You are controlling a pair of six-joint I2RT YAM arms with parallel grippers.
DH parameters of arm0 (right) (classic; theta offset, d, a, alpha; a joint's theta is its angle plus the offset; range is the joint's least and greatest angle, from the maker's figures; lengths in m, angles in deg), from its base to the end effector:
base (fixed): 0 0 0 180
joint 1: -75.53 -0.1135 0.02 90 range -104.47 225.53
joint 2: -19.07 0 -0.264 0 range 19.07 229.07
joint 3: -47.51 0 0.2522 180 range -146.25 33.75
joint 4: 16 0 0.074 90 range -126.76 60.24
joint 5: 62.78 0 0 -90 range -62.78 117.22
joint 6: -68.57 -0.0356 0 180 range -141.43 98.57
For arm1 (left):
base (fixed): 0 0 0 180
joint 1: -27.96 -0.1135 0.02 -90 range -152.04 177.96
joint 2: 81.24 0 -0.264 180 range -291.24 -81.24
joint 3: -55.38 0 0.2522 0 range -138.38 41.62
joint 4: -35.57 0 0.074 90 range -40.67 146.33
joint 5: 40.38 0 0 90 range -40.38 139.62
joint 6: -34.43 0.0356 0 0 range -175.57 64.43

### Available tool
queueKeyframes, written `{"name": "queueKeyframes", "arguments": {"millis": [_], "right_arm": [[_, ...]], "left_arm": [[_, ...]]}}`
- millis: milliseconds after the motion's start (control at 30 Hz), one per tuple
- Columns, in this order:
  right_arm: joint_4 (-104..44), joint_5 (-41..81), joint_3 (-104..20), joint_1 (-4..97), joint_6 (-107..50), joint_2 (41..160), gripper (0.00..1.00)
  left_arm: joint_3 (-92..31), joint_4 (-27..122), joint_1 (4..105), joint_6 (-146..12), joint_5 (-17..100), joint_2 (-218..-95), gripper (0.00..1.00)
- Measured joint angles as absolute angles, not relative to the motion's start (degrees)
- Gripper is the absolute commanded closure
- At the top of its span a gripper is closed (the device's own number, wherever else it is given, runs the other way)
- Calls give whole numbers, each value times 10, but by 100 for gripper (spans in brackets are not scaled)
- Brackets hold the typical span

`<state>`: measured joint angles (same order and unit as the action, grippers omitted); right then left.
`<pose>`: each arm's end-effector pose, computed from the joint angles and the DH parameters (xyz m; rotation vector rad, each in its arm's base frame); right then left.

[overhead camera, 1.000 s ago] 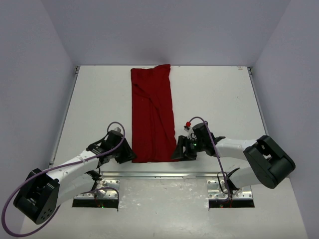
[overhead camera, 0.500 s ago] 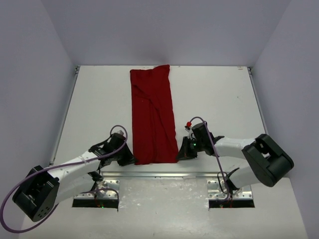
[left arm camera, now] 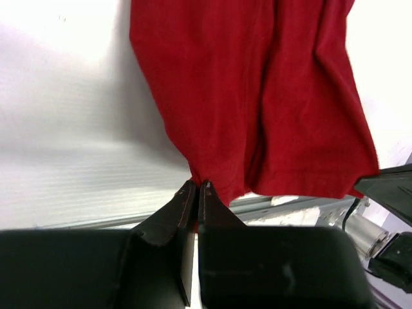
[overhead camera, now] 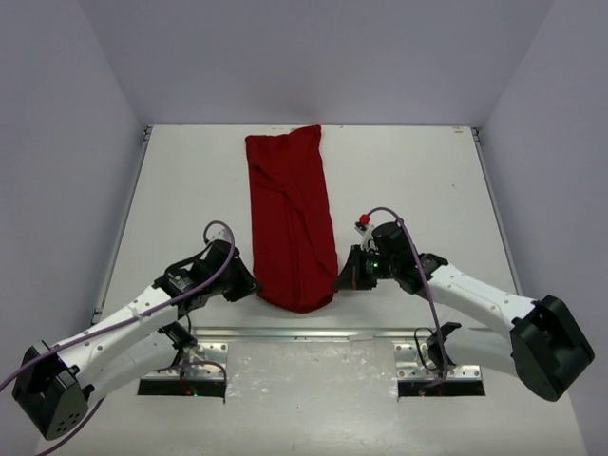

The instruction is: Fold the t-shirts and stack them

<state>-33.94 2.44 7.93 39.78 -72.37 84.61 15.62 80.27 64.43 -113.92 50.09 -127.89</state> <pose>0.1650 0.1372 0.1697 0.1025 2.6021 1.1715 0.1266 -0.0932 0.1893 -0.4979 2.5562 -0.6606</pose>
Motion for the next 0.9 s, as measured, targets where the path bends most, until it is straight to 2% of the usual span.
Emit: {"name": "queueKeyframes", "arguments": {"millis": [200, 367, 667, 900], "right_arm": [[-389, 36, -14, 428, -701, 876, 99], [-425, 30, -101, 463, -674, 962, 99], [-479, 15, -273, 511, -625, 1107, 99], [-536, 10, -439, 523, -588, 1227, 99]], "left_arm": [[92, 819, 644, -1128, 547, -1342, 100], [18, 826, 635, -1103, 584, -1398, 100], [-78, 787, 504, -1025, 570, -1502, 100], [-157, 760, 472, -985, 540, -1604, 100]]}}
